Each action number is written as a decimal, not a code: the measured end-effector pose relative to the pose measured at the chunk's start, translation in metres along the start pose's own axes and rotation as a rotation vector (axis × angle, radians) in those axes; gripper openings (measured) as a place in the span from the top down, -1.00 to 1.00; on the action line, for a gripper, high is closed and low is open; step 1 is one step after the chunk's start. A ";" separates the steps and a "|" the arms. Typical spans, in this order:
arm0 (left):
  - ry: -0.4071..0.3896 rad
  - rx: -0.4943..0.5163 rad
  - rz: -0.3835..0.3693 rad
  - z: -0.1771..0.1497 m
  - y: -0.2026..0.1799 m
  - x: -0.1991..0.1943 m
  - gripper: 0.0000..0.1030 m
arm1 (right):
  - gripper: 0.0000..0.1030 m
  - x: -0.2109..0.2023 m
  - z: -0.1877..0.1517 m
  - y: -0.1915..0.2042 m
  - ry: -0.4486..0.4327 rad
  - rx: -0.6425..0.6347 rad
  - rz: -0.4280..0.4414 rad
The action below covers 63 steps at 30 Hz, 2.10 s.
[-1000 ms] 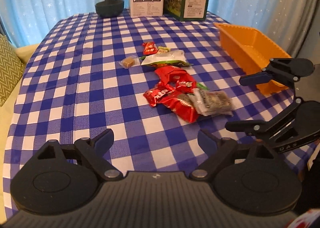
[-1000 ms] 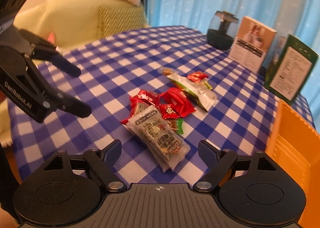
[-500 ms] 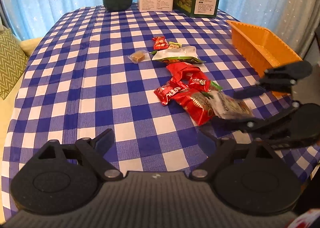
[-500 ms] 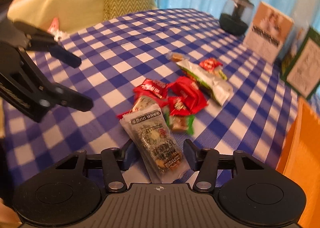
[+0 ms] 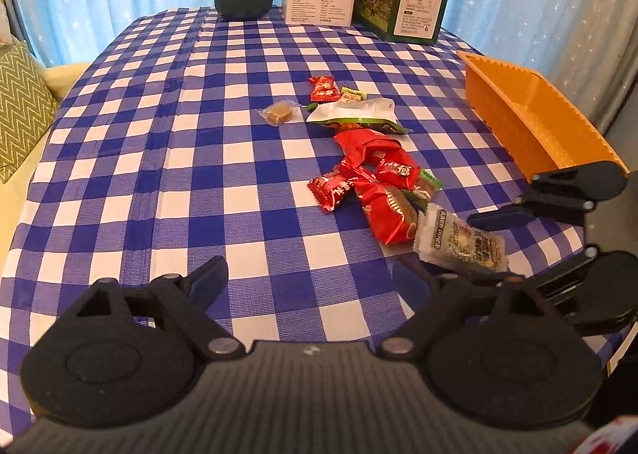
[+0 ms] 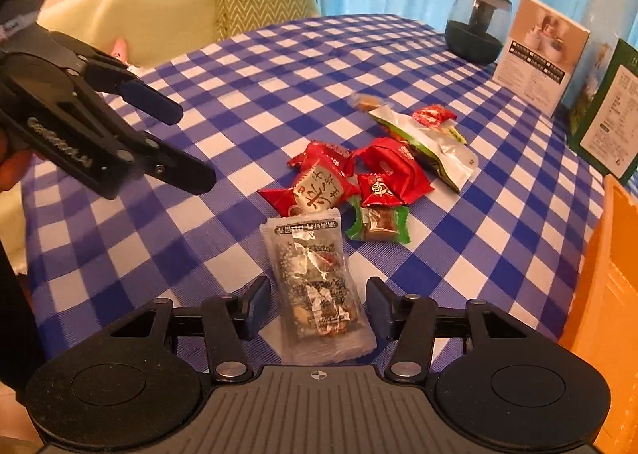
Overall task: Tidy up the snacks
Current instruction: 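Grasp the clear nut pack with the right tool while the left tool grasps a red-wrapped candy, then carry the nut pack in the right tool while the left carries the red candy over the orange tray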
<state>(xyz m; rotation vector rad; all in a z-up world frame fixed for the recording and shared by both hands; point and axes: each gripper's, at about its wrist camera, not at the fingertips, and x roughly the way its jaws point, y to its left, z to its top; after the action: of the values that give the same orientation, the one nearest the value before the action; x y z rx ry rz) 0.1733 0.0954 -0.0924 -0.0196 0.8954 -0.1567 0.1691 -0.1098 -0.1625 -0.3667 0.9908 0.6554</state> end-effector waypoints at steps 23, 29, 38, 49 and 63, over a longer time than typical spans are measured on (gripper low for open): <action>-0.085 -0.043 -0.064 0.027 -0.043 0.031 -0.03 | 0.26 -0.052 0.000 -0.040 -0.179 0.434 -0.181; -0.056 -0.034 -0.021 0.027 -0.048 0.049 0.28 | 0.26 -0.055 0.000 -0.050 -0.184 0.473 -0.217; -0.034 0.038 0.008 0.022 -0.060 0.053 0.44 | 0.26 -0.057 0.002 -0.051 -0.195 0.482 -0.221; -0.043 0.016 -0.005 0.023 -0.062 0.038 0.57 | 0.26 -0.067 0.003 -0.052 -0.231 0.504 -0.245; -0.152 0.038 -0.126 0.058 -0.111 0.009 0.57 | 0.26 -0.118 -0.013 -0.079 -0.313 0.596 -0.415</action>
<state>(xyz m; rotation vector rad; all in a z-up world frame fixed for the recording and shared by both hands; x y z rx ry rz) 0.2102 -0.0180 -0.0538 -0.0517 0.7394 -0.2857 0.1679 -0.2162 -0.0683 0.0622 0.7338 0.0215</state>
